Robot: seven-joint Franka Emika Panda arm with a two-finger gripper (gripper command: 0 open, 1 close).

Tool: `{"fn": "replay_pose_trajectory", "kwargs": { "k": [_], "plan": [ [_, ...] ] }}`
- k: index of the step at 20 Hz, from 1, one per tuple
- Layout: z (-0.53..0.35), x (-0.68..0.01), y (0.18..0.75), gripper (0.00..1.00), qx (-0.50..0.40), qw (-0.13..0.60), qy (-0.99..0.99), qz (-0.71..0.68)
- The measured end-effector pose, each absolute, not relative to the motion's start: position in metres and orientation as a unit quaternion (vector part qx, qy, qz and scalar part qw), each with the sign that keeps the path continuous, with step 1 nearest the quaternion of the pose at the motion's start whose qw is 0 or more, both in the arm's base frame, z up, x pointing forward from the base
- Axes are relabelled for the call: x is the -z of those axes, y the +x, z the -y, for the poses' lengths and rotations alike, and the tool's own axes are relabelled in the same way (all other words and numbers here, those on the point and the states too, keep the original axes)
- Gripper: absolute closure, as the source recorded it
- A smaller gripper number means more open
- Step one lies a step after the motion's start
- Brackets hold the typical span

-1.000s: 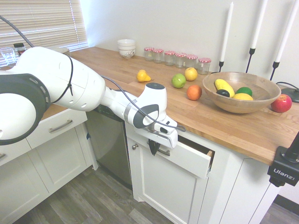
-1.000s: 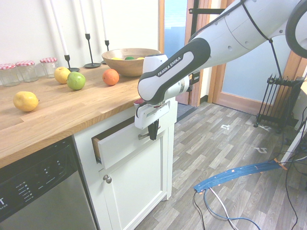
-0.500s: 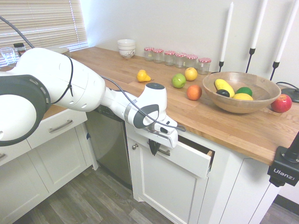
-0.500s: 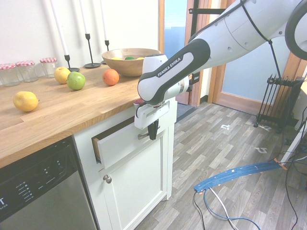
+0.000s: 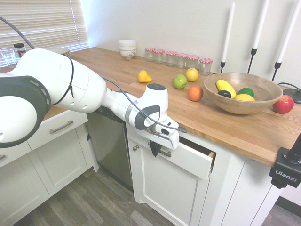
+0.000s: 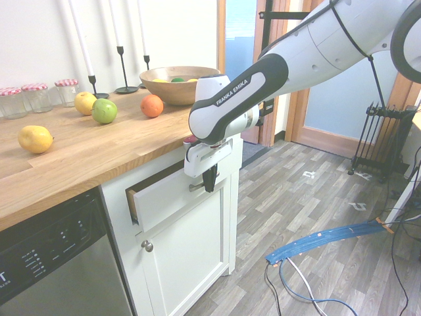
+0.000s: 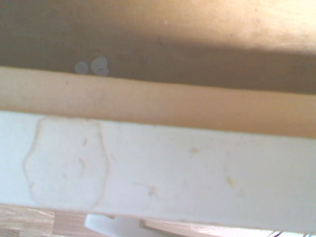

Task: Close the drawer

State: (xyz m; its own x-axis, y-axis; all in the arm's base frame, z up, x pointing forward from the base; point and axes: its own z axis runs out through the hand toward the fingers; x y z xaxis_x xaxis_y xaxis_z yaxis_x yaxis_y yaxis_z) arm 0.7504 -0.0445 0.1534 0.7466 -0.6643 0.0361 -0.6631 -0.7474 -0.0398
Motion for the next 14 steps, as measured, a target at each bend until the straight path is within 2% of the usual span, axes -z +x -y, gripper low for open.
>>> {"fn": "replay_pose_trajectory", "kwargs": {
  "k": [14],
  "plan": [
    [0.0478,-0.1528,0.7502,0.00,0.030,0.015,-0.933,-0.359]
  ]
}}
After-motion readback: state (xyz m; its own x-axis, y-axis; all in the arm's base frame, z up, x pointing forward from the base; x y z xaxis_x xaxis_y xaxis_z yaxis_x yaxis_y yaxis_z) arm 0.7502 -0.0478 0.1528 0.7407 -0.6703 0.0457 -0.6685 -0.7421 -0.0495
